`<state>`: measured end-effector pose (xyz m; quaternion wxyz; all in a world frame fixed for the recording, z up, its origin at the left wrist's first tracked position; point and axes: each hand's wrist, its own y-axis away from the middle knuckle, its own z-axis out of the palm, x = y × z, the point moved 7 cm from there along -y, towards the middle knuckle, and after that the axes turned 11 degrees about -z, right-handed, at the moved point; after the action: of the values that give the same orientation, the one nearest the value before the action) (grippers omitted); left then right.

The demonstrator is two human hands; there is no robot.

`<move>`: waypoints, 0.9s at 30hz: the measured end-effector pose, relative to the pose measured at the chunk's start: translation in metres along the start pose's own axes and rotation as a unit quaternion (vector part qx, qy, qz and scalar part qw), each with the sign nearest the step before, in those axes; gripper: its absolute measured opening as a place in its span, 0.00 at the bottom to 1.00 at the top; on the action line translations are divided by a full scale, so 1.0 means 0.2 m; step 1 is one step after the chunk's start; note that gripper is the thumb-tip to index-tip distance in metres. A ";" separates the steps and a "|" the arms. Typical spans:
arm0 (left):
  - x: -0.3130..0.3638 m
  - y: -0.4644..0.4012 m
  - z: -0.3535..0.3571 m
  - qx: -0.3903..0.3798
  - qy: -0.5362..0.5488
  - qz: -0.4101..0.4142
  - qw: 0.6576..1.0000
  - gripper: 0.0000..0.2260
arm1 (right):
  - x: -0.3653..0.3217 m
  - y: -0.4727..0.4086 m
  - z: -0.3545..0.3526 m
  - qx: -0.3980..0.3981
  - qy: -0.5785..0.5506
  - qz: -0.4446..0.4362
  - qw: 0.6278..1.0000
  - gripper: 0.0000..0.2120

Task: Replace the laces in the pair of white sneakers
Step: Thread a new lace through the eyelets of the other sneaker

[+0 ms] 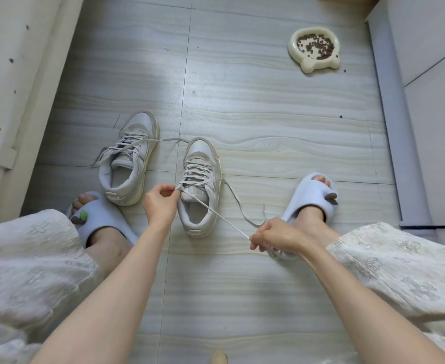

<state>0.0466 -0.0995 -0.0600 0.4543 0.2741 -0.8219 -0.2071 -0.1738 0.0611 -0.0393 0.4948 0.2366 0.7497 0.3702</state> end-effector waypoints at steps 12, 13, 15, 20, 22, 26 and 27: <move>-0.04 0.00 0.01 -0.032 0.052 0.027 0.998 0.03 | -0.42 -0.39 -0.10 0.168 0.132 -0.164 0.963 0.18; -0.04 0.00 0.01 -0.031 0.054 0.027 0.998 0.03 | -0.46 -0.43 -0.09 0.156 0.153 -0.174 0.960 0.18; -0.05 0.00 0.01 -0.032 0.058 0.023 0.998 0.04 | -0.50 -0.50 -0.07 0.131 0.199 -0.177 0.955 0.17; -0.06 -0.01 0.01 -0.040 0.072 0.009 0.997 0.06 | -0.55 -0.50 -0.13 0.141 0.167 -0.197 0.956 0.08; -0.06 -0.01 0.01 -0.044 0.069 0.004 0.997 0.07 | -0.58 -0.46 -0.18 0.153 0.157 -0.208 0.953 0.08; -0.06 -0.02 0.01 -0.033 0.043 -0.012 0.998 0.08 | -0.54 -0.38 -0.21 0.087 0.062 -0.162 0.981 0.12; -0.06 -0.02 0.00 -0.031 0.032 -0.022 0.999 0.05 | -0.53 -0.34 -0.22 0.084 0.044 -0.161 0.982 0.13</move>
<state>0.0524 -0.0945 -0.0701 0.4842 0.2846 -0.7938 -0.2333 -0.1719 -0.0719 -0.0230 0.4926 0.1366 0.8277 0.2317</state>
